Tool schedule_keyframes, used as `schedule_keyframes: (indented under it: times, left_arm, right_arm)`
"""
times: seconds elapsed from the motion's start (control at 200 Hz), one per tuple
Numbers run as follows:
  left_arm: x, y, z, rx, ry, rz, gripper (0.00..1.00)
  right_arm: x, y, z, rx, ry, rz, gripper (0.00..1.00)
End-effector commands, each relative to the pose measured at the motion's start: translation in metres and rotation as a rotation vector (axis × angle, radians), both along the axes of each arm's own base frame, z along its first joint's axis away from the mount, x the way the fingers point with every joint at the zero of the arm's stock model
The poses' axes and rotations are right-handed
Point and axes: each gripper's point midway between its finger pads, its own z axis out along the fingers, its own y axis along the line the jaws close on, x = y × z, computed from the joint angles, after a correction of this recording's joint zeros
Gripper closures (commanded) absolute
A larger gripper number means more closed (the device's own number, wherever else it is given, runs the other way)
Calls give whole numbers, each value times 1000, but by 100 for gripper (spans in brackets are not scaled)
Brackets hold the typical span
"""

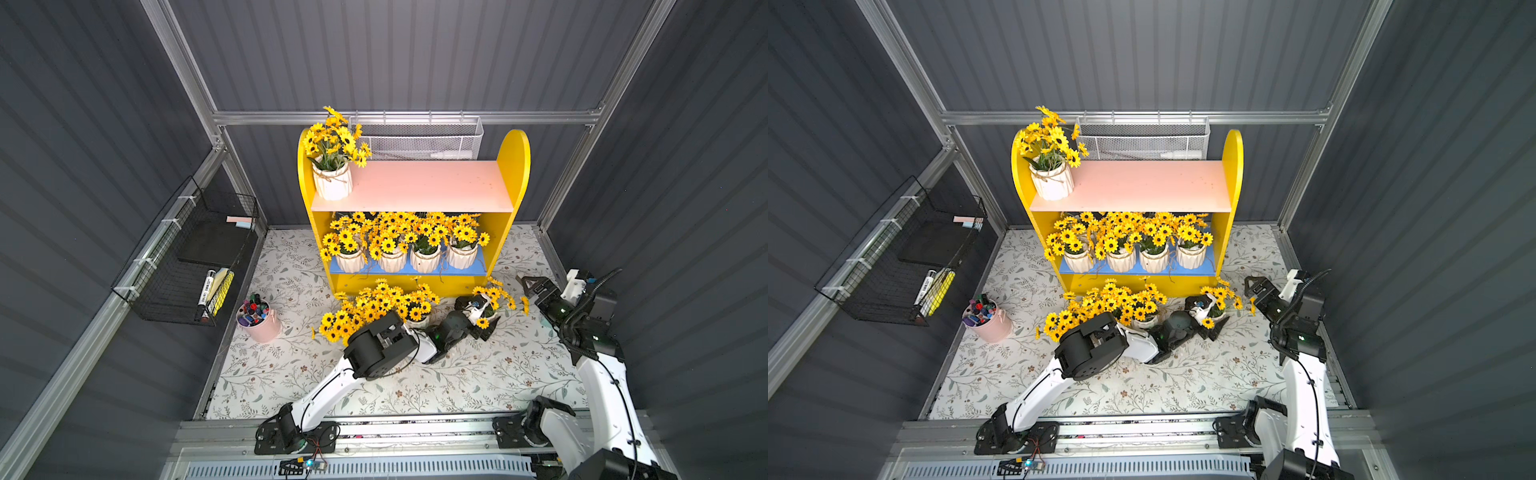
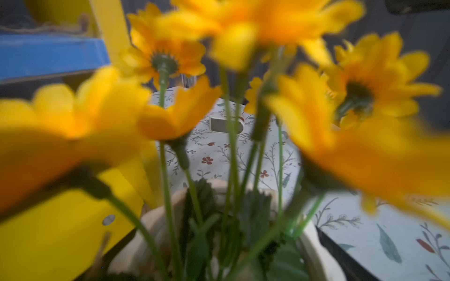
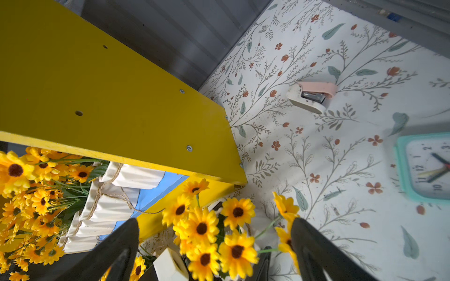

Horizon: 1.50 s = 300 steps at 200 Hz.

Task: Take the sunflower pots off the shelves
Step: Place the sunflower pot at the center of the board.

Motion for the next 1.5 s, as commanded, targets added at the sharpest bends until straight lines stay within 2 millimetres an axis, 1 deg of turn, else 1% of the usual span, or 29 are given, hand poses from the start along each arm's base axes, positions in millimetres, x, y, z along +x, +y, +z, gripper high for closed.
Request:
schedule_keyframes:
  times: [0.0,0.035,0.085,0.095,0.11,0.19,0.27,0.415,0.52,0.74,0.875,0.976,1.131,1.171,1.241,1.316,1.411,1.496]
  left_arm:
    - [-10,-9,-1,31,2,-62,1]
    - [-11,-6,3,30,0,-61,1]
    - [-12,-7,17,21,-13,-68,1]
    - [-15,-2,8,43,-2,-69,1]
    - [-16,0,6,53,-1,-71,1]
    - [-19,1,16,52,-5,-79,0]
    - [-20,2,13,90,1,-83,1]
    - [-27,11,13,103,19,-91,1]
    - [-30,19,21,105,19,-85,1]
    - [-36,24,36,146,8,-106,1]
    - [-44,38,47,171,-1,-102,1]
    - [-54,57,69,144,-6,-69,1]
    - [-73,74,90,136,10,-59,1]
    - [-80,78,99,137,11,-66,0]
    - [-93,84,125,116,3,-79,1]
    - [-98,91,153,130,-8,-78,1]
    - [-100,103,192,162,-35,-67,0]
    - [-95,123,232,216,-95,0,1]
  right_arm:
    - [2,-3,17,-3,-38,-11,1]
    - [2,-3,17,-4,-39,-11,1]
    - [2,-3,17,-5,-39,-13,1]
    - [2,-3,17,-6,-40,-13,1]
    - [2,-3,17,-7,-40,-13,1]
    - [2,-4,17,-6,-41,-15,1]
    - [2,-3,18,-4,-44,-14,1]
    - [2,-4,16,-5,-39,-15,1]
    - [2,-3,16,-6,-41,-14,1]
    - [1,-4,16,-9,-36,-16,1]
    - [-1,-4,16,-12,-26,-19,1]
    - [-2,-4,17,-13,-26,-17,1]
    - [0,-2,16,8,-24,-11,1]
    - [2,0,18,22,-27,1,1]
    - [3,10,23,38,-38,60,1]
    - [4,19,26,73,-37,114,1]
    - [1,28,32,71,-50,146,1]
    - [-1,39,39,53,-75,180,2]
